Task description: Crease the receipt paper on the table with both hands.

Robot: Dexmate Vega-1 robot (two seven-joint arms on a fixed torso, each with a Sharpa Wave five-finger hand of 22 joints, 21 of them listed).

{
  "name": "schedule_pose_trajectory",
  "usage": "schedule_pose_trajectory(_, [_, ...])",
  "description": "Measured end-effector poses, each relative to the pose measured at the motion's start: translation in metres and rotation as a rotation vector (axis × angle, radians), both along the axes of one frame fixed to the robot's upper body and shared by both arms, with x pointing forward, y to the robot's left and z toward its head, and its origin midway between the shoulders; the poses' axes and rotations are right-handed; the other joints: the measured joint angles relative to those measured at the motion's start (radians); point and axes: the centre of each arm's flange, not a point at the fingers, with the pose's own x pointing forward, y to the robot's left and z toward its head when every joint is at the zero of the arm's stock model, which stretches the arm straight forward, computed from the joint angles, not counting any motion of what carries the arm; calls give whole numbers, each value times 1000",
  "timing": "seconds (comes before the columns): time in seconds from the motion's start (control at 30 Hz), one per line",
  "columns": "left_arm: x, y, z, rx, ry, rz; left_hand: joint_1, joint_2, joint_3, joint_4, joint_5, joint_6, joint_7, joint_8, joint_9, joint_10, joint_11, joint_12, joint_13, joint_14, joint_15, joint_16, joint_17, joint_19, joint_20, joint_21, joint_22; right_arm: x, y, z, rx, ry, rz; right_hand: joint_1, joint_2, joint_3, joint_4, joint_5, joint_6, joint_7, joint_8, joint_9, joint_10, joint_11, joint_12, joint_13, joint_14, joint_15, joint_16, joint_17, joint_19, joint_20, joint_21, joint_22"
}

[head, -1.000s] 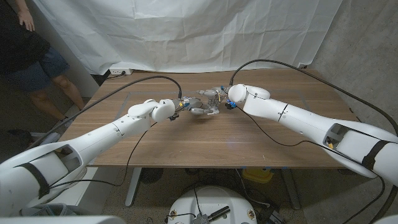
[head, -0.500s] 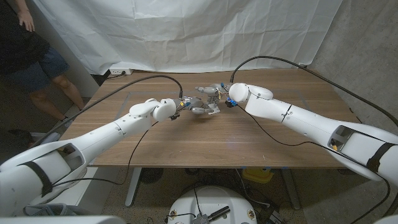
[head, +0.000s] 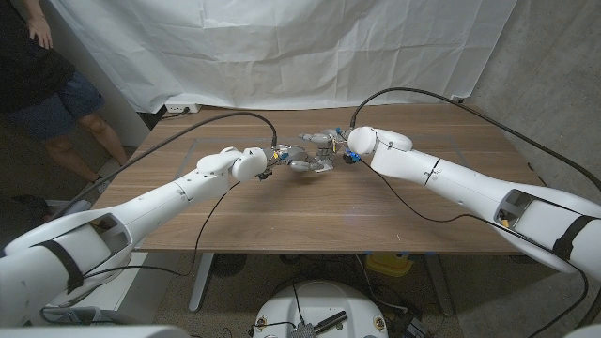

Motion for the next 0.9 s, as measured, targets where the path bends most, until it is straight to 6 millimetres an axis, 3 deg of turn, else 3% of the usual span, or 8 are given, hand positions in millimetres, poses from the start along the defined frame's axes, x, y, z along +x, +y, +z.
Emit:
schedule_pose_trajectory(0.5, [0, 3, -1, -1, 1, 0, -7, 7, -3, -3, 0, 0, 0, 4, -3, -1, 2, -3, -1, 0, 0, 0, 0, 0, 0, 0, 0, 9, -3, -10, 10, 42, -14, -6, -6, -11, -3, 0, 5, 5, 2, 2, 0, 0, 0, 0, 0, 0, 5, -1, 0, 0, 0, -5])
schedule_pose_trajectory(0.9, [0, 5, -2, -3, -2, -1, 0, 0, -3, -3, 0, 0, 0, 4, -1, 0, 0, 0, -1, 0, 0, 0, 0, -4, -4, 0, 0, -8, -5, 3, 27, -56, -5, -5, -5, -15, 2, 6, 5, 5, -4, 2, -1, -1, -8, 0, 0, 0, -3, -5, 0, 0, 0, -5])
